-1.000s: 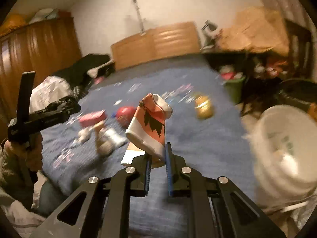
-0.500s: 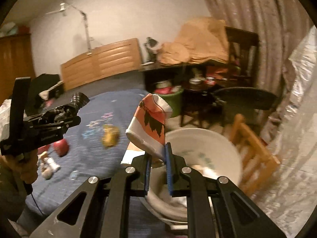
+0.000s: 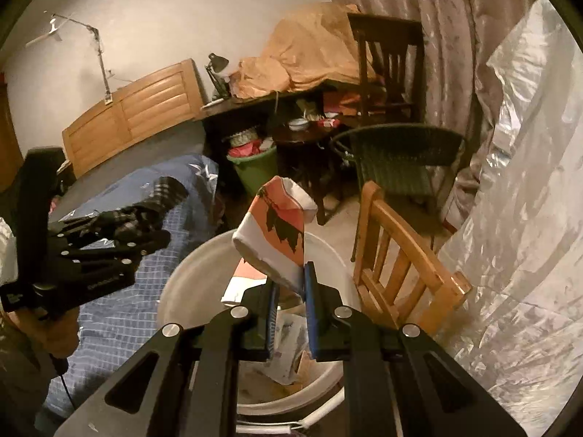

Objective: Collect trash
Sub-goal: 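Carry the packet and plaid cloth over the white bucket with both tools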

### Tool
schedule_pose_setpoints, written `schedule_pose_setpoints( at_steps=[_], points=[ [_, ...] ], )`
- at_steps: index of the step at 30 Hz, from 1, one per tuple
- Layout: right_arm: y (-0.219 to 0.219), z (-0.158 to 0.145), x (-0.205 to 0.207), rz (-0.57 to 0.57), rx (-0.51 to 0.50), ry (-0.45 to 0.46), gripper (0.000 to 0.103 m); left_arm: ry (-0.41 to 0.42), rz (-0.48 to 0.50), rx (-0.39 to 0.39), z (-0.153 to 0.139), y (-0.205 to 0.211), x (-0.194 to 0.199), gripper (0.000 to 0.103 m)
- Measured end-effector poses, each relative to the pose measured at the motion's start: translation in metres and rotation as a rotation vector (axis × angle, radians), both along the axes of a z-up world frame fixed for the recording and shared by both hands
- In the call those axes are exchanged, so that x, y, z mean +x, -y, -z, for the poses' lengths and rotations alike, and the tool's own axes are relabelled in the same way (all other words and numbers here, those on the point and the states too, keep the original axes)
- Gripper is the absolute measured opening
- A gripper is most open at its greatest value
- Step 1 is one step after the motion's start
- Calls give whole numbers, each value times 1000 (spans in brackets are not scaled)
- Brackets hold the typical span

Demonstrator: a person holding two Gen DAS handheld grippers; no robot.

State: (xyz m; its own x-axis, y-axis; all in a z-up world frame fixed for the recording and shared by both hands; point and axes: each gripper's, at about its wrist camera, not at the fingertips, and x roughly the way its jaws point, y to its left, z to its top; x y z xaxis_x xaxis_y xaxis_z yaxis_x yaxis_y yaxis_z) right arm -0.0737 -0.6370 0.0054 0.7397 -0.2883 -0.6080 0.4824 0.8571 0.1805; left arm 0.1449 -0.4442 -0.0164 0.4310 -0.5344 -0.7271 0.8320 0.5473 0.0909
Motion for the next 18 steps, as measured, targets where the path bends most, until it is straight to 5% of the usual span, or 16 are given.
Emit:
schedule_pose_setpoints(
  at_steps=[10,18],
  points=[
    [13,34,17,-7,35,-29,14,-34,16,55,31,21,2,42],
    [8,32,19,-12,26,-4,14,-28,13,56,29,23,2,42]
  ],
)
